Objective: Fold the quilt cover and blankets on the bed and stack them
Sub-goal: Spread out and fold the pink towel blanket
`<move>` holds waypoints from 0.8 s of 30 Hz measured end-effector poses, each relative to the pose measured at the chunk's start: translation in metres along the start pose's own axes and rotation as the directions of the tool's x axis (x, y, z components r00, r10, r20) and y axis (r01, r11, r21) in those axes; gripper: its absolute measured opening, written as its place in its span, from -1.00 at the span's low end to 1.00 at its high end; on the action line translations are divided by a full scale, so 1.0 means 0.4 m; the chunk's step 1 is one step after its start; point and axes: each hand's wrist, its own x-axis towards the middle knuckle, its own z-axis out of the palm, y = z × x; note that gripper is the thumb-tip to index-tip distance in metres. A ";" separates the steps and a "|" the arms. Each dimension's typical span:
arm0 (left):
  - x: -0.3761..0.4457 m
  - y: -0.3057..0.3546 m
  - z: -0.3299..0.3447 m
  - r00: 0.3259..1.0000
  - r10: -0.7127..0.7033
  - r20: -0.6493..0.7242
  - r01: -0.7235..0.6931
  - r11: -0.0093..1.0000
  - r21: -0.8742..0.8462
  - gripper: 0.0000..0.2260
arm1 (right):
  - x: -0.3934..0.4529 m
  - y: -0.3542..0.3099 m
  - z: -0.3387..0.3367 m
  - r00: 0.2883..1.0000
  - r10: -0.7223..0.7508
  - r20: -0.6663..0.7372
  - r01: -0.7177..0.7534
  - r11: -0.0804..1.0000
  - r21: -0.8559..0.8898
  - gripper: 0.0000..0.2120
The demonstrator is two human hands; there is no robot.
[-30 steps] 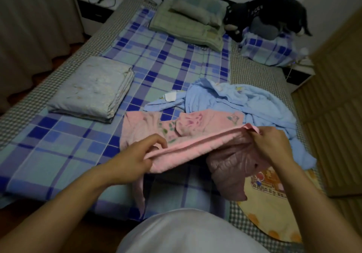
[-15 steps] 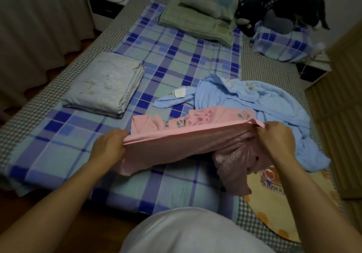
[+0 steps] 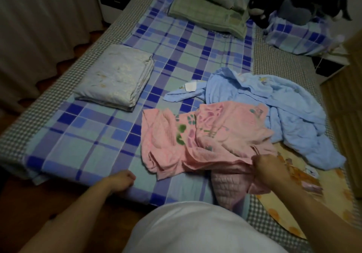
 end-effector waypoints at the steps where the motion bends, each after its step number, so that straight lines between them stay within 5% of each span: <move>1: 0.012 -0.005 0.047 1.000 -0.023 0.016 0.022 0.998 0.054 -0.83 | -0.014 -0.003 0.014 0.999 -0.001 0.053 0.002 1.000 -0.007 -0.45; 5: 0.027 0.023 0.165 0.985 -0.128 0.119 0.146 0.977 -0.154 -0.82 | -0.066 0.006 0.048 0.994 0.061 0.090 -0.063 0.998 0.013 -0.46; 9: 0.065 0.080 0.220 0.978 -0.185 0.100 0.209 0.814 -0.542 -0.91 | -0.078 0.009 0.083 0.969 0.195 0.149 -0.208 0.976 0.071 -0.46; 12: 0.126 0.107 0.254 0.983 -0.171 0.059 0.166 0.724 -0.669 -0.88 | -0.072 -0.017 0.101 0.967 0.199 0.158 -0.213 0.974 0.077 -0.49; 18: 0.201 0.171 0.284 0.972 -0.189 -0.139 0.009 0.622 -0.783 -0.82 | -0.078 -0.022 0.147 0.976 0.182 0.117 -0.193 0.977 0.090 -0.46; 24: 0.196 0.132 0.295 0.869 -0.336 -0.362 0.063 0.803 -0.593 -0.67 | -0.067 0.068 0.163 0.923 0.345 0.171 -0.372 0.913 0.166 -0.58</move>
